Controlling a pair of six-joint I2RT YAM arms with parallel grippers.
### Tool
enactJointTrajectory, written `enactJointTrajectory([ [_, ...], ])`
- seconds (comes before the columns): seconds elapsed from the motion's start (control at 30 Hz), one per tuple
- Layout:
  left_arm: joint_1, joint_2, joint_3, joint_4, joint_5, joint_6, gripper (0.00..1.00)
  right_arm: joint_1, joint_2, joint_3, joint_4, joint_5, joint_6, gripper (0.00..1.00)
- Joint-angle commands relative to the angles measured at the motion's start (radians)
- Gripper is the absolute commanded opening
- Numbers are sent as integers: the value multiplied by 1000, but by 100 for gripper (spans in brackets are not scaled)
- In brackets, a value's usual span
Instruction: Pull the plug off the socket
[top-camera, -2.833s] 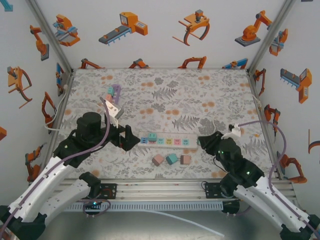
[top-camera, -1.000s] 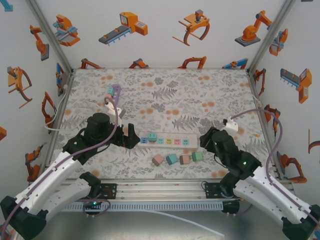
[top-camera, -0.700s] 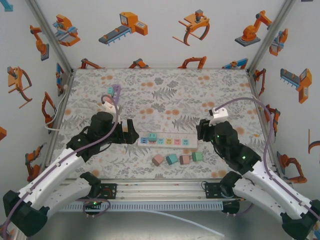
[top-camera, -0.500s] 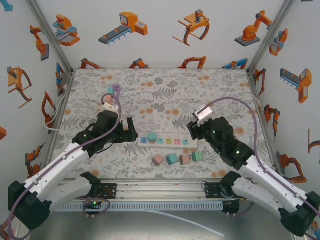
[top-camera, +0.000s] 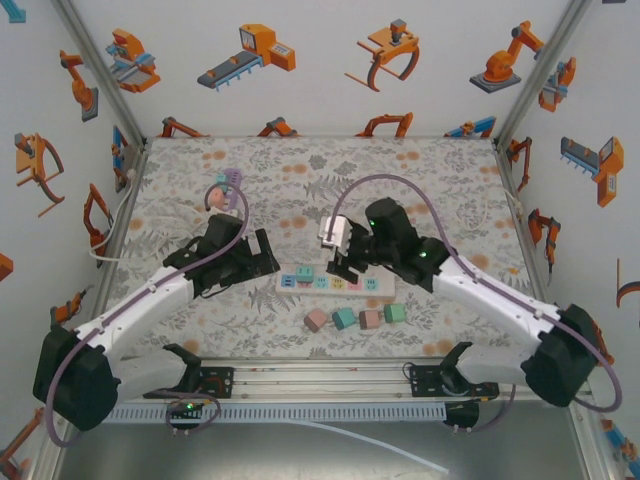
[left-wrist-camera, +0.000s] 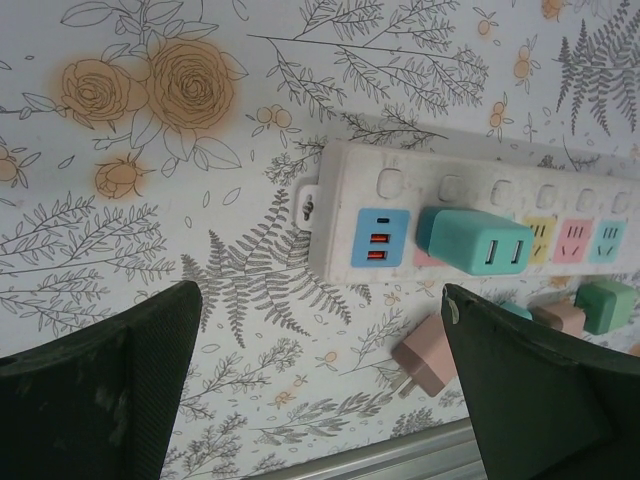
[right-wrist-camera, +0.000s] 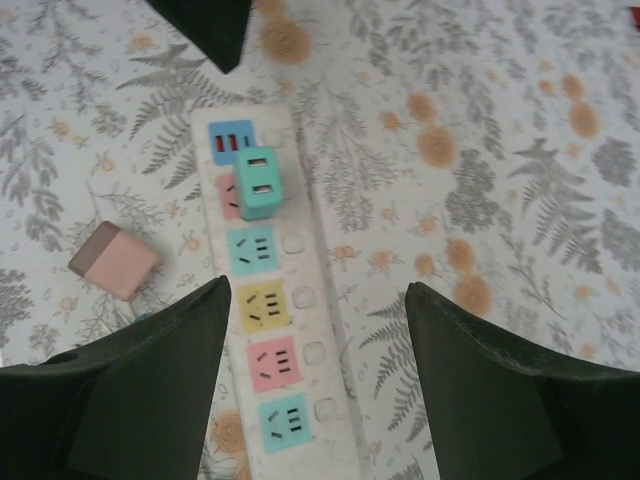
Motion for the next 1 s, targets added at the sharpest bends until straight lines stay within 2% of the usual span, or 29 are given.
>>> enactJointTrajectory([
  [0.0,15,17,-7,27,45,-38,98,34,82,76,-65,-40,-33,66],
  [0.13,22,33,-26,23,48,-58,100,54,182,125,-52,-37,-36,66],
  [0.57,38,80,-60,71,98,-76,77,68,421,178,70,-60,-45,62],
  [0.63,39,89,-67,80,102,-76,73,68,440,176,86,-67,-45,60],
  [0.97,42,171,-64,125,140,-82,63,96,510,189,91,-60,-62,42],
])
